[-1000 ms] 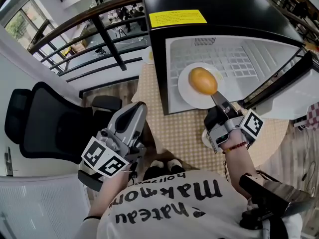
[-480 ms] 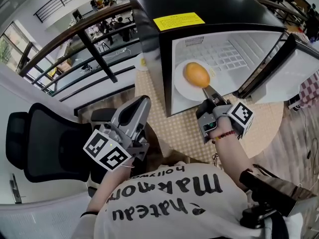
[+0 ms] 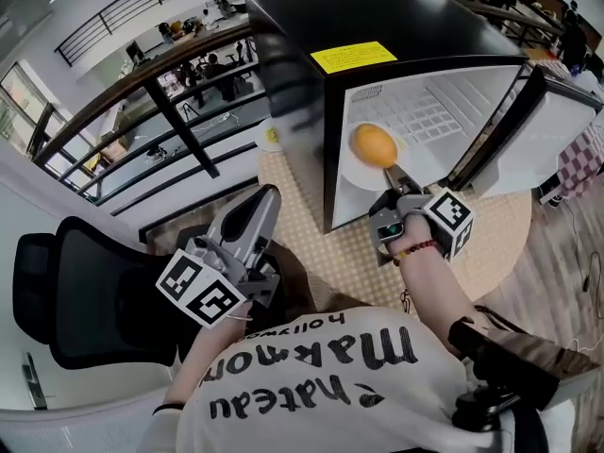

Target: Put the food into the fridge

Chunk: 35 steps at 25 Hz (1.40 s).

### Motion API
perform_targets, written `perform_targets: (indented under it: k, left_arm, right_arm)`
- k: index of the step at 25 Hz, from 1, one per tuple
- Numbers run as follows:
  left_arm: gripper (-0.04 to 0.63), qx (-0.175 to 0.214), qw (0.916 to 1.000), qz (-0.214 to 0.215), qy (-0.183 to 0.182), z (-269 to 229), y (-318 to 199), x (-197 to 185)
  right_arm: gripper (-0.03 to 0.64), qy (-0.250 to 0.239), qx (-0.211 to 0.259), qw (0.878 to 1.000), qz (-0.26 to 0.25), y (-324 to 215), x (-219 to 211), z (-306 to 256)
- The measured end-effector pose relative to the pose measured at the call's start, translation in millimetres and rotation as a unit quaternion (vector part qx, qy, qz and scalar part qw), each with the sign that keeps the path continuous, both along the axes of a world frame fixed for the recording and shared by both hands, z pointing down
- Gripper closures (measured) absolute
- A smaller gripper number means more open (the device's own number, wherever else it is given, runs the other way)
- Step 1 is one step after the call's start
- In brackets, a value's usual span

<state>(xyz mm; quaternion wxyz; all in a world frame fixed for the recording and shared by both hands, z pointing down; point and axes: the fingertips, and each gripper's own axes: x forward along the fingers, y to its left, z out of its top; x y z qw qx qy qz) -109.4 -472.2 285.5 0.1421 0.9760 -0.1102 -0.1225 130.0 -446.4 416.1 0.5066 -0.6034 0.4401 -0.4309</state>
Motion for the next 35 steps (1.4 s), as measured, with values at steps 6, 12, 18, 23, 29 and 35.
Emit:
perform_targets:
  k: [6, 12, 18, 23, 29, 35]
  left_arm:
    - [0.592, 0.005, 0.9999, 0.013, 0.005, -4.5, -6.0, 0.4]
    - [0.592, 0.007, 0.9997, 0.023, 0.010, -4.3, -7.4, 5.2]
    - [0.592, 0.006, 0.9995, 0.029, 0.014, -6.6, -14.5, 4.9]
    - [0.592, -0.003, 0.9993, 0.034, 0.017, -5.1, -22.2, 8.7]
    - [0.592, 0.000, 0.9989, 0.043, 0.019, -4.3, -20.7, 17.3]
    - [0.592, 0.004, 0.9983, 0.052, 0.024, -6.5, -19.4, 21.8]
  right_arm:
    - [0.586, 0.009, -0.013, 0.999, 0.030, -5.3, 4.0, -2.9]
    - [0.586, 0.020, -0.021, 0.999, 0.040, -9.5, 6.6, -3.2]
    - [0.586, 0.022, -0.020, 0.998, 0.050, -16.7, 6.4, -6.0]
    - [0.584, 0.019, -0.020, 0.998, 0.050, -22.2, 6.1, -9.3]
    - [0.584, 0.023, -0.025, 0.998, 0.049, -19.5, 8.9, -7.7]
    - [0.584, 0.069, -0.050, 0.994, 0.061, -19.5, 6.2, -8.9]
